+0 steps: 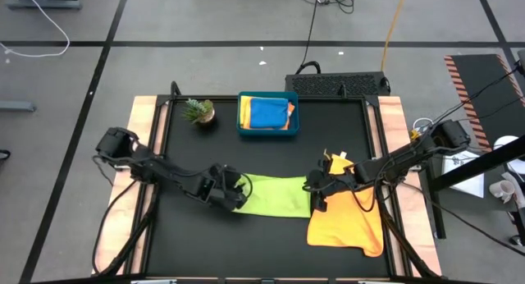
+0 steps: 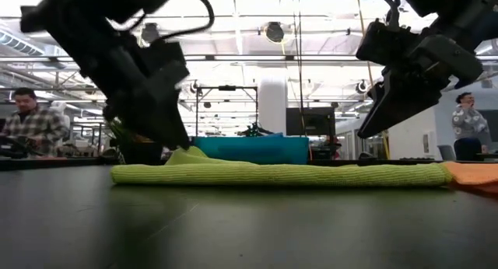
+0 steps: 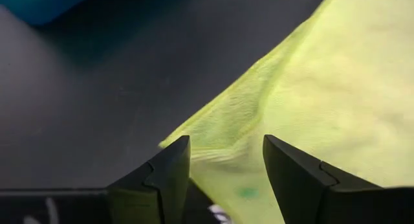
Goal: Fold microfiber towels
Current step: Fold the green microfiber cloth
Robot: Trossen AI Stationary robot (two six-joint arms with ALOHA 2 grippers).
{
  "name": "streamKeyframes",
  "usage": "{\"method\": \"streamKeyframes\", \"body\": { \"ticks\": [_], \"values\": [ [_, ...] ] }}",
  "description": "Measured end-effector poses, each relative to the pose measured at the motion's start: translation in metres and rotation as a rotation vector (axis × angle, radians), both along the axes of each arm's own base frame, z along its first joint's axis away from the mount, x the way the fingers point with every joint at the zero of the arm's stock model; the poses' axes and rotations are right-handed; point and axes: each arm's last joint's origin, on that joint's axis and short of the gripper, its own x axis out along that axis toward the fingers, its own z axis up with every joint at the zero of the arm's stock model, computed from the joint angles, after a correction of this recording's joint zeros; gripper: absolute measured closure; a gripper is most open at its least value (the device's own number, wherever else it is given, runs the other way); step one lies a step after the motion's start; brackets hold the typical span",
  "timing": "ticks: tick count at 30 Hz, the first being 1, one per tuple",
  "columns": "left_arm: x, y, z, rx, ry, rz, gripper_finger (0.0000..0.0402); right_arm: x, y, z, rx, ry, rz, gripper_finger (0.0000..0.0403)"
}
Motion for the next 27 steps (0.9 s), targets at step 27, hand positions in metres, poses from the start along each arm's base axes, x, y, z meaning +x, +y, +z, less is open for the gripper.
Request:
{"method": "streamKeyframes", "body": {
  "ticks": [27],
  "values": [
    [0.008,0.044,0.025,0.029,-0.023,0.005,0.0204,-0.026,-0.032,-0.044,0.014,-0.003,-0.124,0.0307]
  ]
}}
